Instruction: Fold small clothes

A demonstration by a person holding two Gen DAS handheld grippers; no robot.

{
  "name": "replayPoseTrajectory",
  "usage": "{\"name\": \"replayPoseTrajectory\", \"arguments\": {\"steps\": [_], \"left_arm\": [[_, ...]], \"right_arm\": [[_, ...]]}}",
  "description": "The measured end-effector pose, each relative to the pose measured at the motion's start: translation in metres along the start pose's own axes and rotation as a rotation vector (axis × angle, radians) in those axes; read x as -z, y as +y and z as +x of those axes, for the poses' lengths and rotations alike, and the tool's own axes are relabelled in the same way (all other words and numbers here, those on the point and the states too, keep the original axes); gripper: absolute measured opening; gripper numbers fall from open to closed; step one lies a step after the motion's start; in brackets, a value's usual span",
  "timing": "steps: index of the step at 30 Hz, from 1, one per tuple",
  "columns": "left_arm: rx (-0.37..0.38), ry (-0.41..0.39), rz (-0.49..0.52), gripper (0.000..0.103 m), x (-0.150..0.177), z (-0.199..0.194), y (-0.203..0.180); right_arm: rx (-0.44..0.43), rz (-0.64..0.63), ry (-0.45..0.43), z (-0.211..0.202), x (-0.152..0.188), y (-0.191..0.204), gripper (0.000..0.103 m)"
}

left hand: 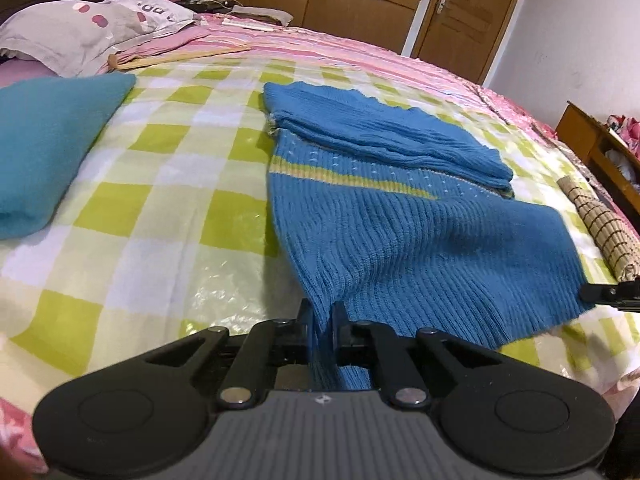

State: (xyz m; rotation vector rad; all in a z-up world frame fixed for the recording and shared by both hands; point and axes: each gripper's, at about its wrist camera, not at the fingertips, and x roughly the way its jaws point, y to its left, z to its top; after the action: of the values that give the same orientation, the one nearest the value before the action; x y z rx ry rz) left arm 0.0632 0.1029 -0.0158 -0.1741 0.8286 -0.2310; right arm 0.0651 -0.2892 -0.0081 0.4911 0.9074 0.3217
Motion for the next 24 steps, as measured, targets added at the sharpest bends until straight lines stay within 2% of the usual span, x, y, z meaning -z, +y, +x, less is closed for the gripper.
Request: {"name": "replayPoseTrajectory", "arguments": {"steps": [2, 5, 7, 9, 16, 17, 19, 20, 24], "left_arm": [[-0.011, 0.012, 0.004, 0.015, 0.0, 0.001, 0.002], [-0.014, 0.023, 0.016, 0.015, 0.0, 0.003, 0.004], [-0.011, 0.021, 0.028, 0.015, 0.0, 0.001, 0.003], [-0.01, 0.022, 0.028, 0.015, 0.001, 0.002, 0.003], [0.008, 0.046, -0.001, 0.015, 0.002, 0.011, 0.006], [0.012, 0.048, -0.005, 0.015, 0.002, 0.012, 0.006], [0.021, 0.051, -0.005, 0.015, 0.001, 0.013, 0.006], [0.025, 0.051, 0.0, 0.015, 0.001, 0.013, 0.006], [0.071, 0.022, -0.024, 0.012, 0.001, 0.003, 0.009]], "right_arm": [[0.029, -0.034, -0.004, -0.003, 0.003, -0.001, 0.008], [0.077, -0.049, -0.054, -0.011, 0.001, -0.006, 0.017], [0.07, -0.007, -0.091, -0.015, -0.003, -0.014, 0.04], [0.039, 0.019, -0.095, -0.01, -0.009, -0.021, 0.043], [-0.058, 0.052, -0.035, 0.031, -0.015, -0.022, 0.042], [-0.075, 0.051, -0.027, 0.033, -0.014, -0.02, 0.039], [-0.111, 0.059, -0.003, 0.035, -0.01, -0.016, 0.021], [-0.121, 0.061, 0.007, 0.035, -0.008, -0.013, 0.017], [-0.157, 0.076, -0.006, 0.018, 0.0, -0.005, 0.012]]}}
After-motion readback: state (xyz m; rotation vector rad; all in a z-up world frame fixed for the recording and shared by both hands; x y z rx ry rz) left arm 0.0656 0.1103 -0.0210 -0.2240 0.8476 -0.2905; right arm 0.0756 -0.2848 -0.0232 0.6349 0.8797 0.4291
